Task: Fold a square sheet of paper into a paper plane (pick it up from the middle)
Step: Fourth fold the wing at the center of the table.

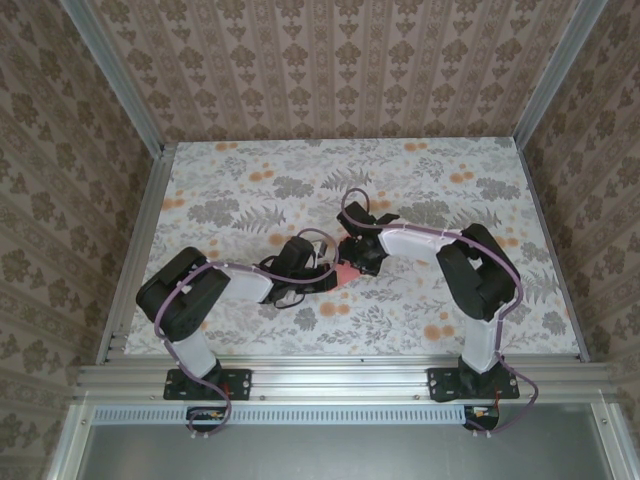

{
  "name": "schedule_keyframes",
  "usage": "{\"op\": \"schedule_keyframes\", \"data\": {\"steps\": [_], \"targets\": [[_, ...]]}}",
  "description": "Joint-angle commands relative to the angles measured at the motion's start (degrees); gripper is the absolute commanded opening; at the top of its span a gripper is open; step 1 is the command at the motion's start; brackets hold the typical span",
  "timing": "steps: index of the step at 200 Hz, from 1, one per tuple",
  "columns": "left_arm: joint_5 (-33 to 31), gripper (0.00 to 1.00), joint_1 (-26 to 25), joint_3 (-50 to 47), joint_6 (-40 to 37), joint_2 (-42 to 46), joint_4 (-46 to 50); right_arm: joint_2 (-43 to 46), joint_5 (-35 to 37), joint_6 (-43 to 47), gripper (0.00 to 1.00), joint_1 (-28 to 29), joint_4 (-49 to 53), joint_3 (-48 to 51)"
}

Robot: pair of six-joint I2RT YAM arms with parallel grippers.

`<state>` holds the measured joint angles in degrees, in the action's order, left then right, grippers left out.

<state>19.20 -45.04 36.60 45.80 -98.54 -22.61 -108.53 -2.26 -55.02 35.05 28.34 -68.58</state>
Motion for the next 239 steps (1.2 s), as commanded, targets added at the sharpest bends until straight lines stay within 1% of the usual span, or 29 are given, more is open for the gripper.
{"op": "schedule_keyframes", "data": {"steps": [1, 15, 23, 45, 73, 91, 102, 114, 140, 162, 200, 239], "targets": [[-1.6, 0.06, -0.4, -2.3, -0.5, -1.6, 5.0, 1.0, 0.9, 3.6, 0.68, -3.1, 6.0, 3.9], [-1.5, 0.05, -0.3, -2.6, -0.2, -1.7, 4.8, 5.2, -2.3, 4.7, 0.68, -4.1, 2.9, 4.9], [-1.5, 0.05, -0.2, -2.7, -0.1, -1.8, 4.7, 7.8, -4.7, 5.4, 0.69, -4.6, -1.3, 5.9], [-1.0, 0.05, -0.2, -2.4, -0.2, -2.3, 5.0, 13.6, -10.5, 7.1, 0.72, -5.8, -7.8, 9.0], [-0.8, 0.05, -0.2, -1.6, -1.0, -2.1, 6.3, 14.6, -11.5, 7.8, 0.71, -5.9, -7.4, 9.7], [-0.7, 0.05, -0.2, -0.6, -1.6, -2.1, 7.7, 15.6, -13.6, 7.6, 0.67, -5.8, -11.3, 12.2], [-0.7, 0.05, -0.2, -0.5, -1.5, -2.2, 8.2, 16.5, -15.3, 7.8, 0.64, -5.8, -14.6, 13.9], [-0.8, 0.05, -0.2, -0.3, -1.5, -2.3, 8.8, 17.3, -17.1, 7.6, 0.58, -5.8, -17.8, 15.6], [-0.9, 0.05, -0.2, -0.2, -1.3, -2.6, 9.2, 16.0, -20.4, 7.7, 0.33, -5.2, -22.8, 17.6], [-0.9, 0.05, -0.2, -0.1, -1.2, -2.7, 9.2, 13.6, -22.7, 7.2, 0.21, -4.8, -25.6, 17.6], [-0.9, 0.05, -0.2, 0.3, -1.3, -3.1, 9.5, 8.9, -23.9, 6.2, 0.18, -4.7, -28.3, 16.0], [-0.8, 0.05, -0.4, 0.4, -1.6, -3.0, 9.8, 5.5, -21.9, 6.4, 0.17, -4.8, -27.5, 14.6]]}}
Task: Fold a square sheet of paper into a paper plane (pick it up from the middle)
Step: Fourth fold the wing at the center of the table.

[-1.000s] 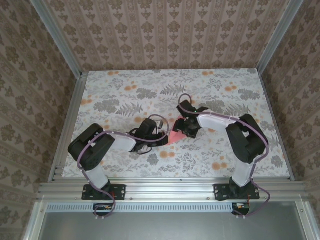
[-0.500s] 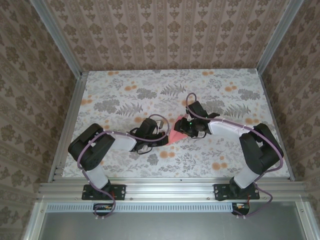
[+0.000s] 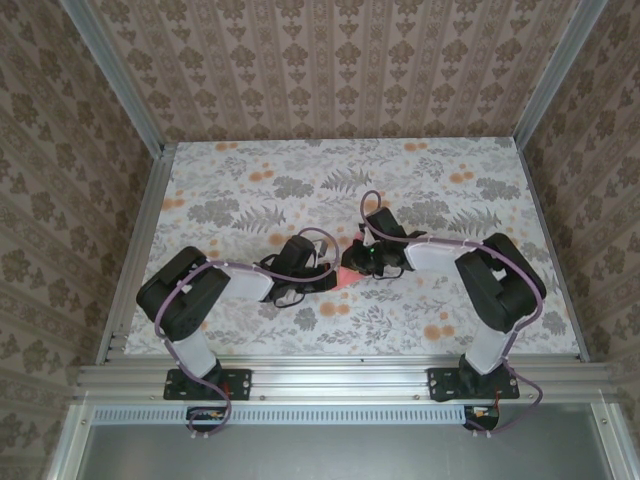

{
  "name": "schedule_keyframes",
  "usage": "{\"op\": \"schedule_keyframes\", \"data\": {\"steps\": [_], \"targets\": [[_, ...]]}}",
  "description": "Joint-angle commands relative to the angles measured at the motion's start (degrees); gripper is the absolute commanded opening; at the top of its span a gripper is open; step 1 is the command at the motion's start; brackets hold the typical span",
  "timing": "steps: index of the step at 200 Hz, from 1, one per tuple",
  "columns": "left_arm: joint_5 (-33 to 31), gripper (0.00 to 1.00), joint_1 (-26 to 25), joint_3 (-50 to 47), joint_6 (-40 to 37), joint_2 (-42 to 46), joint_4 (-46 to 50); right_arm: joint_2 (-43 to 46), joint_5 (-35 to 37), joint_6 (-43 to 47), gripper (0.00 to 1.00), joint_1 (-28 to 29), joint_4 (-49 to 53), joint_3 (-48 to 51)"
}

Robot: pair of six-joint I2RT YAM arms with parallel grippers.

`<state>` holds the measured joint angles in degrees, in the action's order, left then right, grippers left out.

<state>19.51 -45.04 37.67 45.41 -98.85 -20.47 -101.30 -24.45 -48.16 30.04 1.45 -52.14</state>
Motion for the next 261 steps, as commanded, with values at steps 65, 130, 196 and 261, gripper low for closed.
{"op": "schedule_keyframes", "data": {"steps": [65, 130, 196, 261], "targets": [[-1.1, 0.05, -0.4, -0.8, -1.2, -2.0, 7.8, -4.1, 3.1, -0.3, 0.18, -0.1, 0.6, -1.5], [-1.1, 0.05, -0.3, -0.4, -1.7, -0.1, 8.9, -4.9, 1.7, -0.2, 0.19, -0.2, -1.1, -1.2], [2.2, 0.05, 0.5, -0.3, -0.2, 4.2, 6.1, -6.7, 1.6, -0.3, 0.19, -0.2, 0.7, -1.8], [5.9, 0.07, 1.1, 1.7, 1.1, 2.9, 2.6, -7.7, 2.1, -0.4, 0.19, -0.2, 2.6, -2.2]]}}
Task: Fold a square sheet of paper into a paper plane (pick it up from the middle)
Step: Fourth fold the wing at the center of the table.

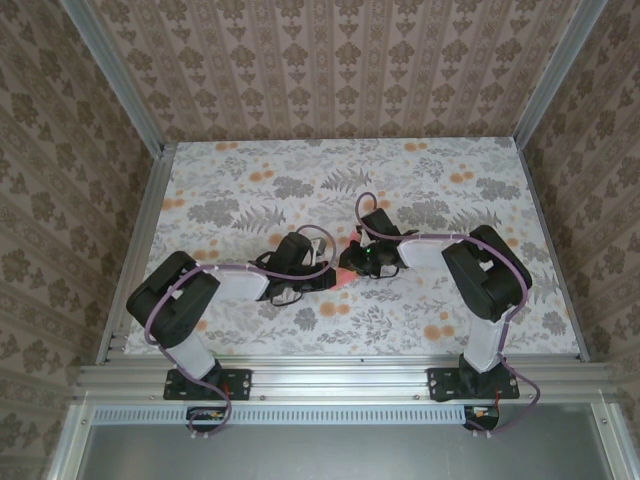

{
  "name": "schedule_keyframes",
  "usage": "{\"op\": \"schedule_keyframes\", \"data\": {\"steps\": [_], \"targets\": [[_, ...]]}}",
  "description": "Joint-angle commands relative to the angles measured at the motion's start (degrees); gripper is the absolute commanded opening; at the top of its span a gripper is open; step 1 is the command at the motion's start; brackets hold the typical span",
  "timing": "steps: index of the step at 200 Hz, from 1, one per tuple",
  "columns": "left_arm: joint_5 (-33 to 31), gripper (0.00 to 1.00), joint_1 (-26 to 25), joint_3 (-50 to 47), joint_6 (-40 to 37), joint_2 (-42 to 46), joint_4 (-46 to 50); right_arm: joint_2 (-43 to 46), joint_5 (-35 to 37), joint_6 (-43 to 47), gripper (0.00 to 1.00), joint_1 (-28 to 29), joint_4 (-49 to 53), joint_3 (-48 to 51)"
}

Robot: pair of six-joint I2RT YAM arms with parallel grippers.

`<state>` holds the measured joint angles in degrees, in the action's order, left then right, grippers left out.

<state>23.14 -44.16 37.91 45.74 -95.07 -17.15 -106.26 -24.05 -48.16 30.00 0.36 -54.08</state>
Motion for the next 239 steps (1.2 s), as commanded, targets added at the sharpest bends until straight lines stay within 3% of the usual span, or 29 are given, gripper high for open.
{"op": "schedule_keyframes", "data": {"steps": [1, 35, 104, 148, 185, 239], "targets": [[2.3, 0.07, 0.2, 1.5, 0.8, -1.0, -0.8, -2.8, 1.7, -0.5, 0.19, -0.2, 3.7, -0.2], [2.7, 0.07, 0.1, 2.8, 0.4, -3.4, 0.8, -3.2, 1.6, -0.9, 0.19, -0.1, 3.9, -0.2], [-2.7, 0.06, -2.1, -1.0, -1.9, -2.3, 8.9, -3.5, 2.8, -0.8, 0.19, -0.1, 6.1, -0.6], [-4.8, 0.05, -2.2, -2.2, -3.9, 3.5, 15.6, -3.8, 3.2, -0.6, 0.2, -0.1, 7.0, -0.8], [-0.2, 0.06, 0.5, -1.4, -0.6, 7.1, 9.8, -4.1, 3.1, -0.7, 0.2, -0.1, 6.8, -0.7], [1.9, 0.06, 1.4, 3.2, 1.5, 1.9, 3.1, -4.0, 2.5, -1.0, 0.2, -0.1, 6.3, -0.5]]}}
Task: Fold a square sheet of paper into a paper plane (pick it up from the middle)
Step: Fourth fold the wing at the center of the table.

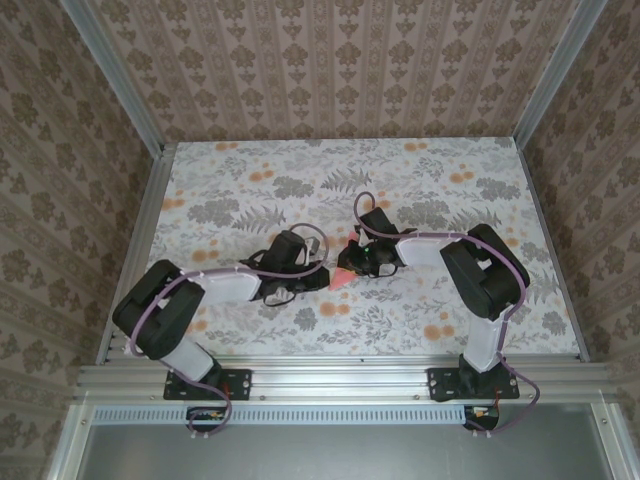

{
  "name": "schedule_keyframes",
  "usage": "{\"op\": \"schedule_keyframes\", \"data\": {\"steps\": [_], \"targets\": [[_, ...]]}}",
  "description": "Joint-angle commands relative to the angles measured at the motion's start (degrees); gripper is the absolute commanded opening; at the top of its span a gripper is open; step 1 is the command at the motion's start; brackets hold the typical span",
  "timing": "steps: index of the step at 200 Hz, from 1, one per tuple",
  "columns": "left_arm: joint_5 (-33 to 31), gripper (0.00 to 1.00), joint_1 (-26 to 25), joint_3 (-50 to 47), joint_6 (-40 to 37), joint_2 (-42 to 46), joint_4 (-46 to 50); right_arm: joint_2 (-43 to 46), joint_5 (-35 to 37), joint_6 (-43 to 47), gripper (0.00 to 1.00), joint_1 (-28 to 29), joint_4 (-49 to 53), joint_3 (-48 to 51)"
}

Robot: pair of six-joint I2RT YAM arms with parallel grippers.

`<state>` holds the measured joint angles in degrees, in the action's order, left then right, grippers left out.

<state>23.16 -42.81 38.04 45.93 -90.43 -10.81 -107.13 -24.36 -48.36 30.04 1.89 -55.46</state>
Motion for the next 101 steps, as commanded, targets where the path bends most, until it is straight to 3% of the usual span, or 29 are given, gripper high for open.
{"op": "schedule_keyframes", "data": {"steps": [1, 101], "targets": [[1.9, 0.06, 0.1, 3.1, 1.4, -2.9, -3.3, -3.2, 2.8, -0.8, 0.2, -0.2, 4.7, 0.9], [0.8, 0.0, -0.7, 5.6, 0.5, -11.6, -3.1, -2.6, 1.5, -1.8, 0.16, -0.2, 3.5, 0.9]]}}
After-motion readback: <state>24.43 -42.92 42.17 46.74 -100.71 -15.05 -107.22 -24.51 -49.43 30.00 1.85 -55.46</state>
